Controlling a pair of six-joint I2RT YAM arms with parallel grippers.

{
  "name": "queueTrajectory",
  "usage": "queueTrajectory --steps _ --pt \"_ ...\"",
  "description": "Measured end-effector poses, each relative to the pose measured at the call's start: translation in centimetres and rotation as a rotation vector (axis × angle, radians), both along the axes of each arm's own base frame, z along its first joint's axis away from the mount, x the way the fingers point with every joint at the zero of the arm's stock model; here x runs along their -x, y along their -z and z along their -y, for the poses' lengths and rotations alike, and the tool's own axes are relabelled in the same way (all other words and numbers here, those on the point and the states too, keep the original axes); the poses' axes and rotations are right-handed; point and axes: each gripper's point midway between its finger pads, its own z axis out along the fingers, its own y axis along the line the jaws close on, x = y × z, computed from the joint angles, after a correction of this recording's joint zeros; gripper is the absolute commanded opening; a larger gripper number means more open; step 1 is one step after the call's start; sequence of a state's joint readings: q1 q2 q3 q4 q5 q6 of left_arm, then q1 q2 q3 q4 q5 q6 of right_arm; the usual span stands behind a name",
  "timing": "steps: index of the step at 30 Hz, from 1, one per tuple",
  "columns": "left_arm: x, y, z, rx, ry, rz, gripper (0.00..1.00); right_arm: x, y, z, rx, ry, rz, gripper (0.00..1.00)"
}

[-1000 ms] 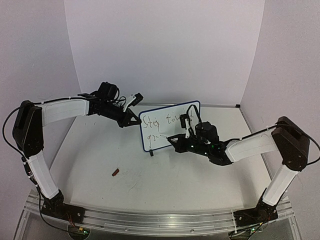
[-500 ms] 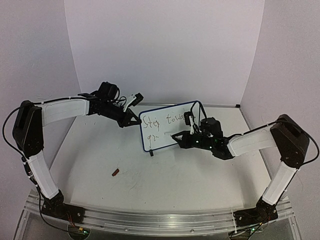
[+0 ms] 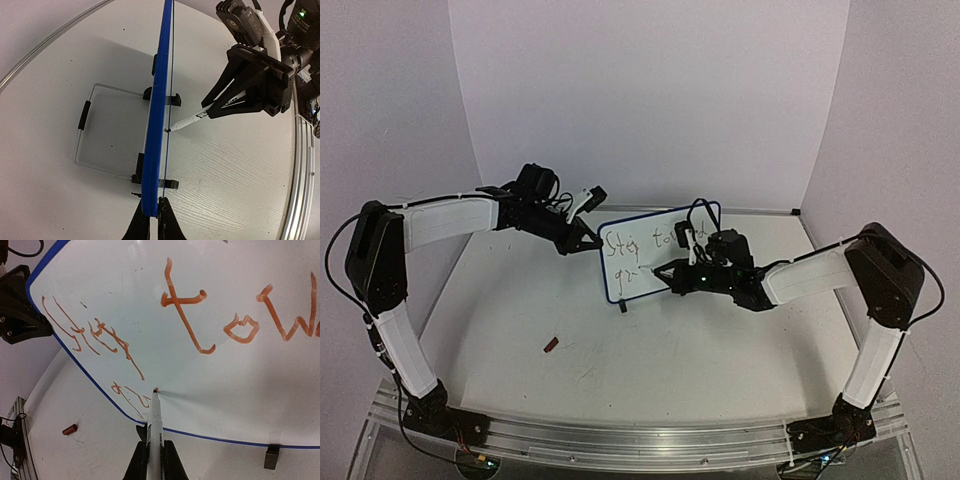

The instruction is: Write a sentence on the whiteboard

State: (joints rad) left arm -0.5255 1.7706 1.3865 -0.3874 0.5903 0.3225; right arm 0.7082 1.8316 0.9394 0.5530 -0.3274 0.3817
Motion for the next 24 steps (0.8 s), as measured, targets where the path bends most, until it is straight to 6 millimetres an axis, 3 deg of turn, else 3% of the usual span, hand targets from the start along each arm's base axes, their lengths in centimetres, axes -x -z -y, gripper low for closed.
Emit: queueTrajectory --steps 24 --pt "-0.07 0.06 0.05 0.001 -0.001 -0.001 0.0 -0.04 1.13 0.41 0.018 0.052 -0.024 0.0"
